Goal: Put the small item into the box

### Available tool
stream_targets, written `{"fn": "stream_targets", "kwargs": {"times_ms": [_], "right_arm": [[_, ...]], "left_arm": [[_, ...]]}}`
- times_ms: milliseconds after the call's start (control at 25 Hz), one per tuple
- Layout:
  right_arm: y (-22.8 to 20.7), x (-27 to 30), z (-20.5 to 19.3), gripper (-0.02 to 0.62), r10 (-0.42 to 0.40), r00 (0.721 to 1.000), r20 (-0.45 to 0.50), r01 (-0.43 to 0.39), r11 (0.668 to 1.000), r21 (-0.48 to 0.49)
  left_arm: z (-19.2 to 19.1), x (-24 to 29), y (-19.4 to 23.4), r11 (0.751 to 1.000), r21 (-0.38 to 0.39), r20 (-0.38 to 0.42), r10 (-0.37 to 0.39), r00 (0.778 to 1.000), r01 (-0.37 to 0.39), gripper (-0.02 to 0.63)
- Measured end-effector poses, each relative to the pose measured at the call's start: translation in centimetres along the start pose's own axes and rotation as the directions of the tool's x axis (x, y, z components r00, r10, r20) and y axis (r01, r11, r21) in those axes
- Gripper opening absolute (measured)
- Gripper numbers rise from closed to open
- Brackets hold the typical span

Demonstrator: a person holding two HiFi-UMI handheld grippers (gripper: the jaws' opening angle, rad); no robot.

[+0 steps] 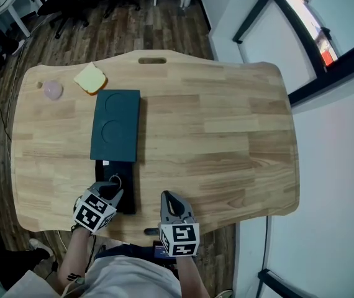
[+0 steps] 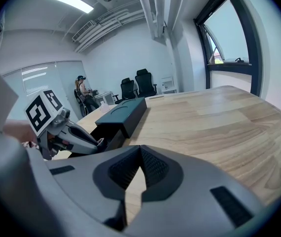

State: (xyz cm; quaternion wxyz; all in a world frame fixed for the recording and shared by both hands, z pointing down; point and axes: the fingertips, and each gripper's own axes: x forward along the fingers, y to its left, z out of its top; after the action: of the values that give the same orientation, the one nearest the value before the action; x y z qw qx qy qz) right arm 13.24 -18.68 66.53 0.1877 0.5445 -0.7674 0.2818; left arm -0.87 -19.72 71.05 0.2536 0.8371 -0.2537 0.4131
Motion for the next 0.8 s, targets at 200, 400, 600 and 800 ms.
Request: {"fn": "stream_targets", "kwargs": {"times_ms": [200, 400, 600, 800], "right_arm": [[-0.2, 0.1, -0.4, 0.005, -0.003, 1.000, -0.011, 0.003, 1.000, 0.003], [-0.2, -0.3, -0.4, 0.005, -0.003, 1.000, -0.009, 0.003, 1.000, -0.001], [-0.3, -1.1, -0.3, 0.005, -0.014, 1.000, 0.003, 0.014, 1.000, 0.002], [-0.1, -2.0, 0.4, 0.005, -0.026, 0.999, 0.028, 0.026, 1.000, -0.002]], "left_arm": [[-0.1, 0.2, 0.0, 1.000, -0.004, -0.009, -0.003, 1.000, 0.003, 0.035], [-0.1, 0.2, -0.1, 1.000, -0.007, -0.008, -0.011, 1.000, 0.011, 0.035], [0.0, 0.2, -0.3, 1.000, 0.001, -0.002, -0.006, 1.000, 0.006, 0.050], [0.6, -0.7, 0.3, 0.996, -0.082, 0.087, -0.016, 0.996, 0.023, 0.051]]}}
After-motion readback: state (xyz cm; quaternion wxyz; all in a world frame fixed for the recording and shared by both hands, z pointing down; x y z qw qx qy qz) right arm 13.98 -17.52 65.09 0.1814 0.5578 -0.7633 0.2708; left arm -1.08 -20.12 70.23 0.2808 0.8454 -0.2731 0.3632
